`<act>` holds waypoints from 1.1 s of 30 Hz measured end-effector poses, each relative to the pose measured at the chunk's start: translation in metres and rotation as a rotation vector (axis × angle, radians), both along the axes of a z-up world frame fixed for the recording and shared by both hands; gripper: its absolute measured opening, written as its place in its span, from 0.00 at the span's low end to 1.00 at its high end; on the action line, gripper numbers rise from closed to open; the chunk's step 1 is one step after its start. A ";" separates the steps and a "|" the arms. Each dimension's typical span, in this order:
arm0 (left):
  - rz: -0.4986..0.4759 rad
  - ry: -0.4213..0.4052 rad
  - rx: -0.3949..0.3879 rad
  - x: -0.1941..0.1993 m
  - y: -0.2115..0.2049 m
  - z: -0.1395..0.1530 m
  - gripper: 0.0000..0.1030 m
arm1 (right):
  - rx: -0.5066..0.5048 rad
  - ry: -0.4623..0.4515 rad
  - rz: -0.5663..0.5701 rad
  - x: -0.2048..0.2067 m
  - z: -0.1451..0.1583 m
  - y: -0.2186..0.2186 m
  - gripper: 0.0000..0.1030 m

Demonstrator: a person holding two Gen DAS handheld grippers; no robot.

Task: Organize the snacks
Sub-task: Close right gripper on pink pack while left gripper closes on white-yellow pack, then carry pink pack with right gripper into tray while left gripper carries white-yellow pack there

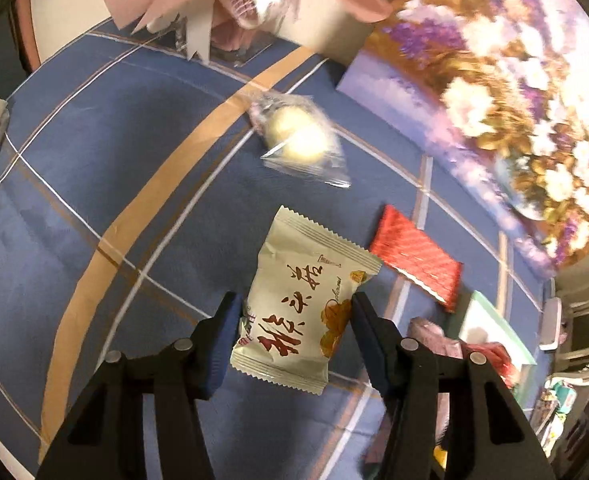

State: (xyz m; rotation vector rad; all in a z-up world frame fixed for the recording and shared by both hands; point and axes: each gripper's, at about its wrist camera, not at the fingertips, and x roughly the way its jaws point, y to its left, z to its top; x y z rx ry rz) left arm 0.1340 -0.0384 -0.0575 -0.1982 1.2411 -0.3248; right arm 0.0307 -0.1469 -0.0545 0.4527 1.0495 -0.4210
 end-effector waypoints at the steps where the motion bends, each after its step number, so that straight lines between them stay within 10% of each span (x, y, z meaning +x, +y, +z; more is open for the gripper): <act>1: -0.006 -0.006 0.000 -0.004 -0.003 0.004 0.56 | 0.004 -0.006 -0.005 -0.006 0.004 -0.001 0.39; 12: -0.190 -0.100 0.032 -0.066 -0.055 0.040 0.56 | 0.032 -0.081 -0.155 -0.082 0.041 -0.054 0.40; 24: -0.378 -0.023 0.107 -0.104 -0.142 -0.015 0.56 | 0.070 -0.015 -0.395 -0.149 0.016 -0.154 0.40; 33: -0.438 -0.120 0.203 -0.120 -0.169 -0.016 0.56 | 0.135 0.019 -0.457 -0.164 -0.011 -0.181 0.40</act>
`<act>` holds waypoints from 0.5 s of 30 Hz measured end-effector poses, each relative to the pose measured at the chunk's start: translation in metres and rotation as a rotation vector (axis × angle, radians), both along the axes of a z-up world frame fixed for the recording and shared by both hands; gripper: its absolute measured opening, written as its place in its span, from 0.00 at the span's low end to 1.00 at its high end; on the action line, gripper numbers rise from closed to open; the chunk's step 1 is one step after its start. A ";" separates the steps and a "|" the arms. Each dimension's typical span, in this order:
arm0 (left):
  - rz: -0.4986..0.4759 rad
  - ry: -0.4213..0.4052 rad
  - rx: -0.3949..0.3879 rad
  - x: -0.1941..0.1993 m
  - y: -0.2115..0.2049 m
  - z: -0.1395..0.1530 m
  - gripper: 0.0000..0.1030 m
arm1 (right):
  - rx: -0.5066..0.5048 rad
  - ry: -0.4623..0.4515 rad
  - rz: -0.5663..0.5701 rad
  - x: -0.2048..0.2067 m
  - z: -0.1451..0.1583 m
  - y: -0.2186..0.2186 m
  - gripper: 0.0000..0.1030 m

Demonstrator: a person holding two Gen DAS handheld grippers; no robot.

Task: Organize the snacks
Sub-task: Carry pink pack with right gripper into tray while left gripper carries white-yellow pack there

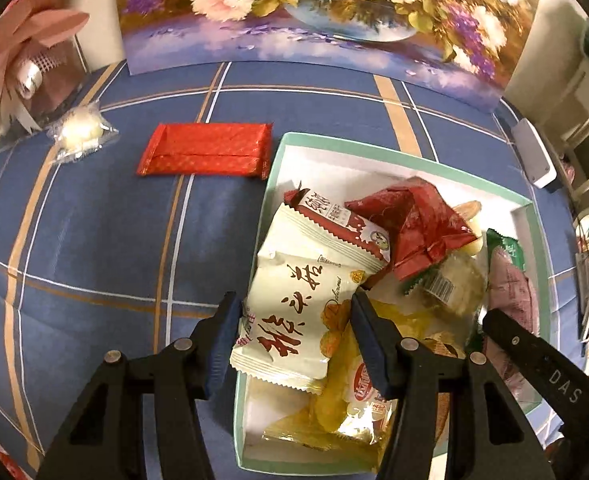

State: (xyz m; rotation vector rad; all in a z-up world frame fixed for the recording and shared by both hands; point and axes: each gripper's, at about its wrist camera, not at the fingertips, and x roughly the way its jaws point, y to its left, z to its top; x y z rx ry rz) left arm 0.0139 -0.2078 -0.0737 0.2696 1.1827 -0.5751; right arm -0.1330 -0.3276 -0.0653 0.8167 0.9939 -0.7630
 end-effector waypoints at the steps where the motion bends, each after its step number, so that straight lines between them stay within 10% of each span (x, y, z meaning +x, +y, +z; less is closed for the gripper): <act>1: -0.003 -0.003 0.003 0.000 -0.001 -0.001 0.56 | 0.000 0.002 0.003 0.000 0.001 0.001 0.42; 7: 0.013 0.074 -0.043 0.007 0.006 0.004 0.74 | -0.007 0.012 0.045 0.005 0.009 0.008 0.69; 15: 0.030 0.087 -0.141 0.014 0.030 0.042 0.74 | -0.096 -0.019 0.077 0.010 0.045 0.017 0.69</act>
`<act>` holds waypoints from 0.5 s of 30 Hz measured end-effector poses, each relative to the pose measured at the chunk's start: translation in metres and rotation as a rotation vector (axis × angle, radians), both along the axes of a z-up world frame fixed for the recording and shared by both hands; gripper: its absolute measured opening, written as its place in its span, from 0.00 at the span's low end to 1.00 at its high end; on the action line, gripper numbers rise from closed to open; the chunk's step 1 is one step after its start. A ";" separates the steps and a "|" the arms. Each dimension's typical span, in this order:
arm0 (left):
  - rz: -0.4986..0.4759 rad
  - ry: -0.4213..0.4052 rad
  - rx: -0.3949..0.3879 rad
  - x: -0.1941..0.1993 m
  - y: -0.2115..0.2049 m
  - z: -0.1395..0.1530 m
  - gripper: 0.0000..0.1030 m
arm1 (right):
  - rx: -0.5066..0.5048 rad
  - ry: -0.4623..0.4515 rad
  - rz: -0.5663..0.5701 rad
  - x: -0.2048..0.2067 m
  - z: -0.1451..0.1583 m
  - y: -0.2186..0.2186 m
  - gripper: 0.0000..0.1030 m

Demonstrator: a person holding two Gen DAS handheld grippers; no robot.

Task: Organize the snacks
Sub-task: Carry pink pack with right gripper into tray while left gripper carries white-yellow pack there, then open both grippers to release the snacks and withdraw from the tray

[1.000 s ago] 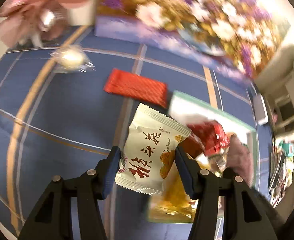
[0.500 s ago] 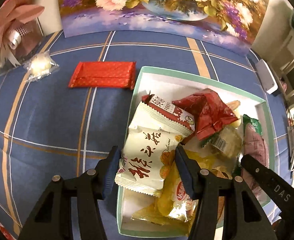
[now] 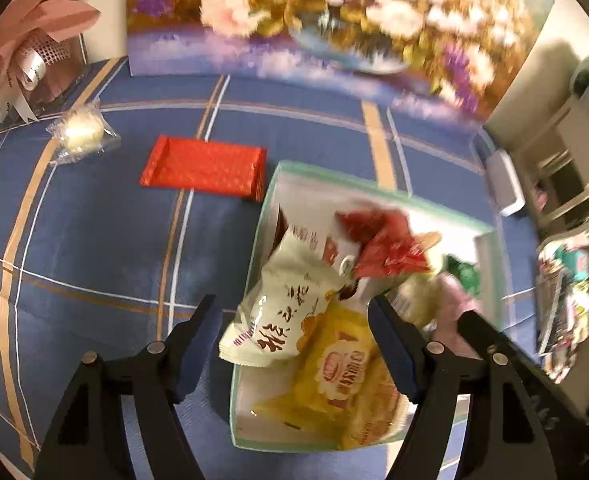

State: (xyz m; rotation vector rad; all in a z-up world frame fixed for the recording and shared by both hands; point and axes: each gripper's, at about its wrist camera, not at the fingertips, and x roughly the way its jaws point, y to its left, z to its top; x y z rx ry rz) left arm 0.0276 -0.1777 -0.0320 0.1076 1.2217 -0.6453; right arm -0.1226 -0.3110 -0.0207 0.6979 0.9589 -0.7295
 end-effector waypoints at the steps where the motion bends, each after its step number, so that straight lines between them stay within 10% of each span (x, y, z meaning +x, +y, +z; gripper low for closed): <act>1: 0.010 -0.006 -0.010 0.001 0.005 0.005 0.74 | -0.011 -0.005 0.006 0.001 0.005 0.003 0.69; 15: 0.425 -0.099 0.136 0.067 0.138 0.000 0.81 | -0.052 -0.019 0.238 0.069 0.011 0.087 0.73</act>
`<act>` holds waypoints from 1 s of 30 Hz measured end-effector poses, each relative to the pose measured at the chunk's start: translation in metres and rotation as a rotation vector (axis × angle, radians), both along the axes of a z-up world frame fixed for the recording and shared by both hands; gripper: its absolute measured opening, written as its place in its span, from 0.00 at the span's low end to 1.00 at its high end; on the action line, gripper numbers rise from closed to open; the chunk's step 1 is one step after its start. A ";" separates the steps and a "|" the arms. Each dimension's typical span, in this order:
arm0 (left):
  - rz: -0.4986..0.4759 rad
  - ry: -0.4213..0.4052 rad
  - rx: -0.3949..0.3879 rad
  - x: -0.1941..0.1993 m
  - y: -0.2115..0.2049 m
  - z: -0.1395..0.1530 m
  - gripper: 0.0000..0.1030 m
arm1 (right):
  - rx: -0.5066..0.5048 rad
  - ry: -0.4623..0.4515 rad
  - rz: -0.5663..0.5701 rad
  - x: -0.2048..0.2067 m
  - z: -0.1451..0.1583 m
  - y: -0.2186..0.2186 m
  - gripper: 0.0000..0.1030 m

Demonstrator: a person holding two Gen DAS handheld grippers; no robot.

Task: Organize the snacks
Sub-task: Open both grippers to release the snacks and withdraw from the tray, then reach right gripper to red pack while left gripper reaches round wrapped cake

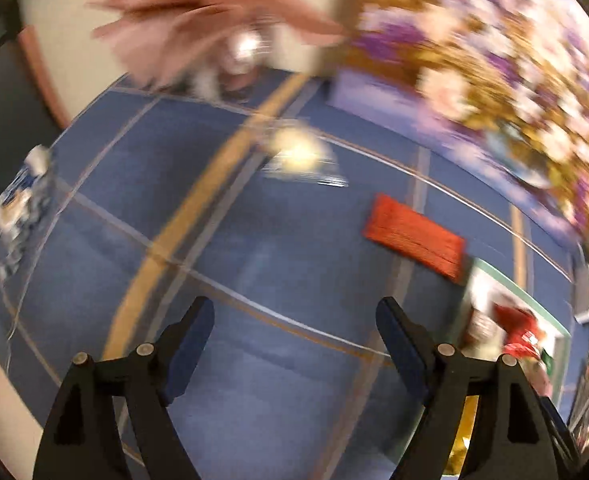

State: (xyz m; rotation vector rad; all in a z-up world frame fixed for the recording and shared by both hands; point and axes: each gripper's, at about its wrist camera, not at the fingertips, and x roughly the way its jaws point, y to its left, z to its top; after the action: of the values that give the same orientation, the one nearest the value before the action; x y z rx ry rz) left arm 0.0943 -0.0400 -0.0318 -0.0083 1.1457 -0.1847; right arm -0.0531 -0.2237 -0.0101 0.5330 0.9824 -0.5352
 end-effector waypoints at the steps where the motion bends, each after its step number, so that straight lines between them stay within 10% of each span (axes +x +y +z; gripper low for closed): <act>1: 0.018 -0.001 0.005 0.002 0.008 -0.001 0.81 | 0.000 -0.002 0.015 0.005 -0.001 0.006 0.75; 30: 0.110 -0.005 0.032 0.017 0.048 -0.012 1.00 | -0.023 0.008 0.076 0.037 -0.018 0.042 1.00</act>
State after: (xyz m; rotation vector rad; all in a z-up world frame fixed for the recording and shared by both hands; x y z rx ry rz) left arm 0.1117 0.0082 -0.0435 -0.0424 1.1399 -0.0681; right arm -0.0164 -0.1817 -0.0282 0.4715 0.9992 -0.4802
